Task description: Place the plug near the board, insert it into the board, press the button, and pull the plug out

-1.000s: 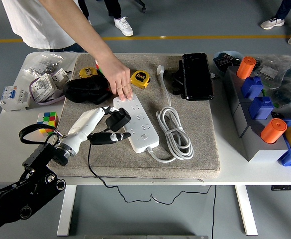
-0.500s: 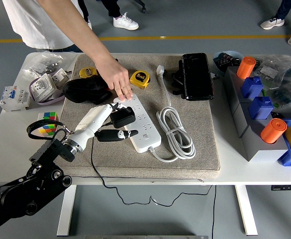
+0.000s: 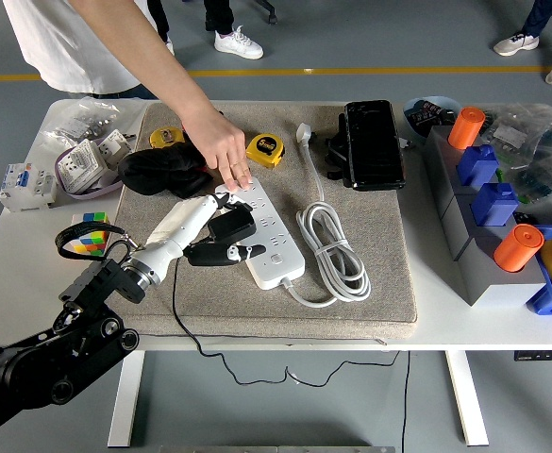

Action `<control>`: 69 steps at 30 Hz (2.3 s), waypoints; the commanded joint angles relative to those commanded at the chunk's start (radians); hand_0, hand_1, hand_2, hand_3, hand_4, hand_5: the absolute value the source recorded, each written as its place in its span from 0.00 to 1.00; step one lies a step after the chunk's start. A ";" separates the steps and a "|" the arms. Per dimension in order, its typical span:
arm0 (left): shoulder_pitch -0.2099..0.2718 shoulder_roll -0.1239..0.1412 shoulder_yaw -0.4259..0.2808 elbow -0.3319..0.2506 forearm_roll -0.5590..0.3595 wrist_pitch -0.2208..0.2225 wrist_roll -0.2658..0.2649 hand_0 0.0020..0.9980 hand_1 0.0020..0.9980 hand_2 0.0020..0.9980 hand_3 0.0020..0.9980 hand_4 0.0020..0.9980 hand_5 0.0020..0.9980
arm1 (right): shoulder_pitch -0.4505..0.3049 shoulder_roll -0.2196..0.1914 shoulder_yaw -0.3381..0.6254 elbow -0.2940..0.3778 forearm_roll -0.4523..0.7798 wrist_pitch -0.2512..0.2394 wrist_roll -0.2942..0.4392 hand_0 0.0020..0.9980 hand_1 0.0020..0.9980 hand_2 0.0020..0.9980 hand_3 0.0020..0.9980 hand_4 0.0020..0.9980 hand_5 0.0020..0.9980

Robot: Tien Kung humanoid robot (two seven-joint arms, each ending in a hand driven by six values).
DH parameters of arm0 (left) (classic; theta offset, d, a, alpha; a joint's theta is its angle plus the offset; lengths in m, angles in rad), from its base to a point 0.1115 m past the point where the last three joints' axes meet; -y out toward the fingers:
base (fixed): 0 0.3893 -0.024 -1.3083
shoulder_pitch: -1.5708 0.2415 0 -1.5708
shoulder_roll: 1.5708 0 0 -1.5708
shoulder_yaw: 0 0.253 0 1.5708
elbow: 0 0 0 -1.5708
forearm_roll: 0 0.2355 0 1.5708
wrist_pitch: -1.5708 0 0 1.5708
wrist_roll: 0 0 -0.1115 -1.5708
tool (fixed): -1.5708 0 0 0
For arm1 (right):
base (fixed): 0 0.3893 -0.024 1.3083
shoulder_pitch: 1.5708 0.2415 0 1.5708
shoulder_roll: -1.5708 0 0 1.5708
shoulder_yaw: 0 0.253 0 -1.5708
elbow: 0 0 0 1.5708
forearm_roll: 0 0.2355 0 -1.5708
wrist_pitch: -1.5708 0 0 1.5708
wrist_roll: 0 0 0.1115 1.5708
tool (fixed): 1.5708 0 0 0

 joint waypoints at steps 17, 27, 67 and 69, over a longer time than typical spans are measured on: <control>0.006 0.011 -0.009 -0.053 -0.014 0.002 -0.009 0.69 0.72 0.72 0.69 0.98 0.61 | 0.000 -0.001 -0.005 0.000 0.000 0.001 -0.001 0.60 0.65 0.60 0.50 0.79 0.50; 0.040 0.048 -0.021 -0.211 -0.050 -0.059 0.070 0.68 0.71 0.72 0.69 0.99 0.61 | -0.001 -0.001 -0.001 0.000 -0.002 0.002 -0.005 0.60 0.65 0.60 0.50 0.79 0.50; -0.023 0.029 0.028 -0.357 -0.070 -0.484 0.555 0.04 0.10 0.17 0.90 0.79 0.00 | -0.002 -0.004 -0.002 0.002 -0.003 0.002 -0.007 0.59 0.65 0.60 0.50 0.79 0.50; -0.025 0.028 0.031 -0.355 -0.068 -0.486 0.557 0.04 0.10 0.17 0.90 0.79 0.00 | -0.001 -0.004 -0.002 0.002 -0.003 0.002 -0.006 0.59 0.65 0.60 0.50 0.79 0.50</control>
